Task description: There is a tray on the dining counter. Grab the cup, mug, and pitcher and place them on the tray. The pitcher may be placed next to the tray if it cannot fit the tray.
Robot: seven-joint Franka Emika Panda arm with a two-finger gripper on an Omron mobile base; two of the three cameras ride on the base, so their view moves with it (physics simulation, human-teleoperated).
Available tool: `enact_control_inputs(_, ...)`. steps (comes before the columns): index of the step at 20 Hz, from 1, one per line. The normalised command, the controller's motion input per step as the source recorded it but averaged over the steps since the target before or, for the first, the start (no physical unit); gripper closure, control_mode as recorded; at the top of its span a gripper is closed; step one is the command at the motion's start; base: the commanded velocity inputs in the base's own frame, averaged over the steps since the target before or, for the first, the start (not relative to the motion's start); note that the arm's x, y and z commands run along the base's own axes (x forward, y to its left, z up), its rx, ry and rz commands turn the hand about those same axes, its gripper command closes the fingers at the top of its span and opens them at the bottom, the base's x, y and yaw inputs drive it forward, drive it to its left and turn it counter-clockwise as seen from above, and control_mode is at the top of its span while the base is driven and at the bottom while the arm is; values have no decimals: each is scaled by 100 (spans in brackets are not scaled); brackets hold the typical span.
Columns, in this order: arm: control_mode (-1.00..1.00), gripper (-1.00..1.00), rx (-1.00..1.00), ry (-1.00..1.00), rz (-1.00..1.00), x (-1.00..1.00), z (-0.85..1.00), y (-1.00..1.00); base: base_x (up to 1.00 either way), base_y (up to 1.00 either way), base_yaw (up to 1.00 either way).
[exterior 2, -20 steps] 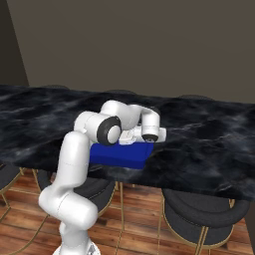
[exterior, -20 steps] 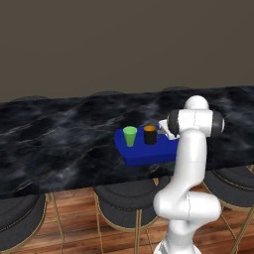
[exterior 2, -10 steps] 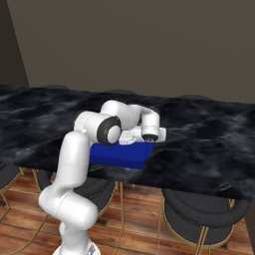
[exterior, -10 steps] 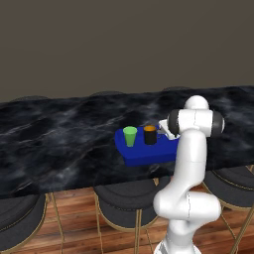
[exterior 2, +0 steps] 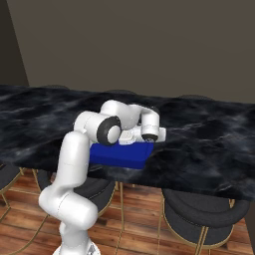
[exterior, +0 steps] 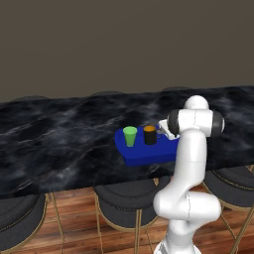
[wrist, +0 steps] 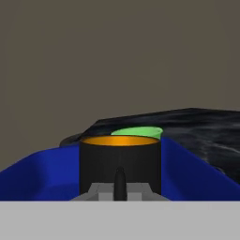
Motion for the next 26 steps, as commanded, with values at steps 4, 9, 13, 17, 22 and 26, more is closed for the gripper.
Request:
enact_control_inputs(4, -100, 100, -4, 0, 0, 0, -8, 3, 0, 0, 0)
enact_control_inputs(9, -100, 100, -3, 0, 0, 0, -3, 3, 0, 0, 0)
enact_control_inputs(13, -100, 100, 0, 0, 0, 0, 0, 2, 0, 0, 0)
enact_control_inputs(17, -100, 100, 0, 0, 0, 0, -6, 6, 0, 0, 0)
enact_control_inputs(22, -100, 100, 0, 0, 0, 0, 0, 1, 0, 0, 0)
enact_control_inputs(26, -100, 100, 0, 0, 0, 0, 0, 0, 0, 0, 0)
